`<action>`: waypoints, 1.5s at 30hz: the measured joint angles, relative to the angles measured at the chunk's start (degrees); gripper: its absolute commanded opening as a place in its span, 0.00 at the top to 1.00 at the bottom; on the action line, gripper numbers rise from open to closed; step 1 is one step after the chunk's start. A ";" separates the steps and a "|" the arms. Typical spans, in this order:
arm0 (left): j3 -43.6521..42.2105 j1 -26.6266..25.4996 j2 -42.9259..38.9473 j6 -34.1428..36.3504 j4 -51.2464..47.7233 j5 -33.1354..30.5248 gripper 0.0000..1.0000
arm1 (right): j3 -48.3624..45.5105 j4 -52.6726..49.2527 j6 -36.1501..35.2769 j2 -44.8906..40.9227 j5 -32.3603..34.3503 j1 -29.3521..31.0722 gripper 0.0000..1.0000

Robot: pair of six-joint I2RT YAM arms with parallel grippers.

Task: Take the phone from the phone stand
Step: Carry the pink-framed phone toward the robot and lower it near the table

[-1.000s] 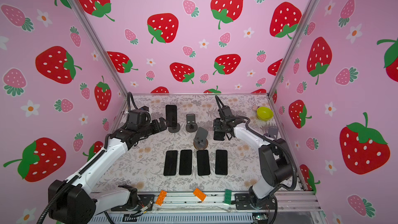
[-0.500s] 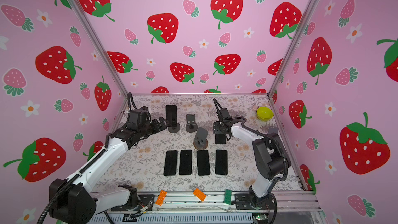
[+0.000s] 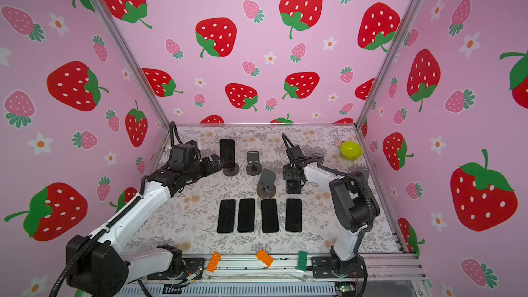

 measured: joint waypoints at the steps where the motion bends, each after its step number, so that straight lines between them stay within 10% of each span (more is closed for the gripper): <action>1: 0.00 0.00 0.07 0.02 -0.02 0.22 0.01 | 0.00 -0.02 0.04 0.33 -0.02 0.00 0.30; 45: 2.23 1.90 2.49 -2.54 -0.13 5.99 0.00 | -4.52 9.40 2.56 2.60 4.02 -0.02 0.20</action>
